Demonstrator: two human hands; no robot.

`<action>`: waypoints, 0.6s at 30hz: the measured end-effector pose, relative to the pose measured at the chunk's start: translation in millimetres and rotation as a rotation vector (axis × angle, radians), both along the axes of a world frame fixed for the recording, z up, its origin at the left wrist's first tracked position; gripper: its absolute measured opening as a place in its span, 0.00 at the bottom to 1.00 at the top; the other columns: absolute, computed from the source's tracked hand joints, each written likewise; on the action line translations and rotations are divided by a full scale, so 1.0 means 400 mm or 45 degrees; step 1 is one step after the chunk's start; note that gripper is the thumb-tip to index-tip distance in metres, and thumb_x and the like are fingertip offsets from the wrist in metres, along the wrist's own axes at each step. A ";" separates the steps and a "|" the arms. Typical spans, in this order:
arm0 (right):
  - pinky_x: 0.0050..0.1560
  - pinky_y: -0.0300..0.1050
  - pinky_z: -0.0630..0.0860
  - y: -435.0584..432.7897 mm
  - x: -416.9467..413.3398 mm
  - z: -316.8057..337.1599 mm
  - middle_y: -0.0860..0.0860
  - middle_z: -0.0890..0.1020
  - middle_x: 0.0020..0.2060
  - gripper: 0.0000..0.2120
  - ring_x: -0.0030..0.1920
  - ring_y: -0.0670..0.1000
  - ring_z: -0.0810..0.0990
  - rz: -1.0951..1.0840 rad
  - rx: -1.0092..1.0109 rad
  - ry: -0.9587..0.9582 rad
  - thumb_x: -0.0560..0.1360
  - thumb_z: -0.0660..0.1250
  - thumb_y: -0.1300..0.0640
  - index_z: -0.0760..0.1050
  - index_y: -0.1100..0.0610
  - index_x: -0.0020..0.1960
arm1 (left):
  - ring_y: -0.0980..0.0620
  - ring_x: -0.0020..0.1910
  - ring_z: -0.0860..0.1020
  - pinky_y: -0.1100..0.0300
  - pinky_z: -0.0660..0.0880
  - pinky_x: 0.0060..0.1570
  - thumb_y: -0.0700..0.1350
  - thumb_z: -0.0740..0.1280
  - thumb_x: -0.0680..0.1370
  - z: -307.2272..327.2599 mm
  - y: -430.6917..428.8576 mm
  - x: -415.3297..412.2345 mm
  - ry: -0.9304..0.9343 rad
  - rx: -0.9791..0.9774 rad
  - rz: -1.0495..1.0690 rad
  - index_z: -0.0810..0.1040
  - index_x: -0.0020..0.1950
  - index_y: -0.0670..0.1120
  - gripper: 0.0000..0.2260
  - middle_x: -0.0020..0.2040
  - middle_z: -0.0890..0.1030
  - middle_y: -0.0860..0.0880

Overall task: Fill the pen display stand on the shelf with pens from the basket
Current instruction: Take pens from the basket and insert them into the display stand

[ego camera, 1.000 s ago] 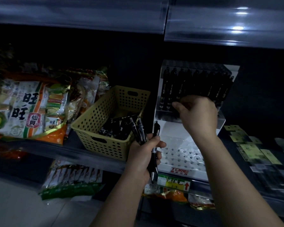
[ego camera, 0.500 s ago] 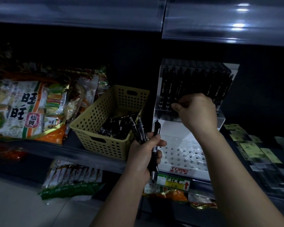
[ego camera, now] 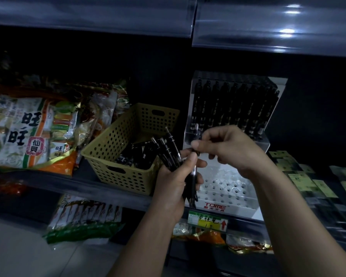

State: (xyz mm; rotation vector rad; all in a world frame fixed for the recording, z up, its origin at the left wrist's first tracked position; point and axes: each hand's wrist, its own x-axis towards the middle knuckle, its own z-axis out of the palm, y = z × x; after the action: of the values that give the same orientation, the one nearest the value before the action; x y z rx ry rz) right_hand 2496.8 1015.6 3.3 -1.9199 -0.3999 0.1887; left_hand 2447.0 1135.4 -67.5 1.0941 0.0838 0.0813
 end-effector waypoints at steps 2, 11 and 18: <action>0.25 0.38 0.66 -0.007 0.011 -0.004 0.45 0.77 0.25 0.10 0.28 0.44 0.76 -0.119 0.109 -0.021 0.71 0.73 0.54 0.76 0.58 0.35 | 0.53 0.27 0.73 0.62 0.69 0.26 0.44 0.68 0.75 -0.001 0.000 0.000 0.042 0.029 -0.006 0.79 0.47 0.45 0.04 0.37 0.82 0.47; 0.29 0.39 0.73 -0.026 0.027 -0.028 0.53 0.81 0.29 0.12 0.32 0.49 0.80 0.132 0.156 0.133 0.61 0.75 0.55 0.76 0.60 0.38 | 0.54 0.25 0.71 0.64 0.65 0.23 0.44 0.68 0.76 0.003 -0.008 0.003 0.042 0.003 0.048 0.80 0.43 0.44 0.05 0.35 0.81 0.47; 0.31 0.39 0.78 -0.039 0.046 -0.022 0.51 0.82 0.30 0.07 0.30 0.48 0.81 -0.217 0.472 -0.048 0.69 0.72 0.64 0.76 0.65 0.44 | 0.55 0.20 0.67 0.65 0.62 0.21 0.49 0.70 0.75 -0.016 -0.011 0.013 0.285 0.031 0.074 0.78 0.48 0.42 0.10 0.26 0.74 0.50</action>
State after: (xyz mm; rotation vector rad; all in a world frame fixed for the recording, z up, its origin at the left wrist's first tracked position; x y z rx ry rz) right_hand 2515.3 1000.1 -5.7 -1.5829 -0.2724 -0.0336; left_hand 2452.1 1130.9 -74.0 1.1223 0.3165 0.0119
